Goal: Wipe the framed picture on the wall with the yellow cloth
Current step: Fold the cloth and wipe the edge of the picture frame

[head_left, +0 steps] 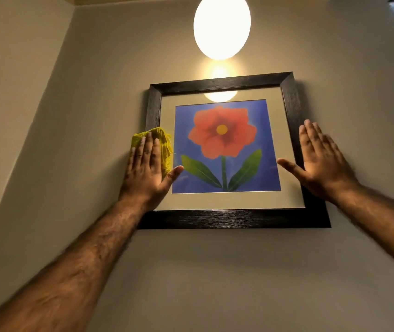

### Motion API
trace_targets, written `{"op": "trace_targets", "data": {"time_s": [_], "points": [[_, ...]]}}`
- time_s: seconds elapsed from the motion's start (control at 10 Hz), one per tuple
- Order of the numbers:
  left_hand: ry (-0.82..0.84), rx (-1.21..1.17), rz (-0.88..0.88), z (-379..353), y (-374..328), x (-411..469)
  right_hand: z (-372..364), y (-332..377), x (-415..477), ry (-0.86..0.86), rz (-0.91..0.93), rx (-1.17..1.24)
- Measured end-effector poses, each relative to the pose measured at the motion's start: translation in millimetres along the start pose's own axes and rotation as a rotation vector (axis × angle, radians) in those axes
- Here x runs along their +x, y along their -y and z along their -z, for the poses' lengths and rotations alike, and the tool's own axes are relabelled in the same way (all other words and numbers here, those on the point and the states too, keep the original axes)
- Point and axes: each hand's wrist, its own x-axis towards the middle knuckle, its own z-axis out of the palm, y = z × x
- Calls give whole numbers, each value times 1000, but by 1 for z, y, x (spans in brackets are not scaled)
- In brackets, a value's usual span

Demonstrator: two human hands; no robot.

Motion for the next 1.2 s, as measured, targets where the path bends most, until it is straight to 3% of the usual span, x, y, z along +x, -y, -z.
{"op": "trace_targets", "data": {"time_s": [0.2, 0.5, 0.9, 1.2], "points": [[32, 4, 10, 4, -2, -2, -14, 20, 7, -47, 18, 75], [46, -22, -56, -15, 7, -101, -26, 18, 8, -117, 16, 87], [113, -184, 56, 30, 6, 84, -26, 19, 10, -147, 14, 52], [129, -105, -47, 6, 27, -31, -25, 19, 10, -144, 11, 60]]}}
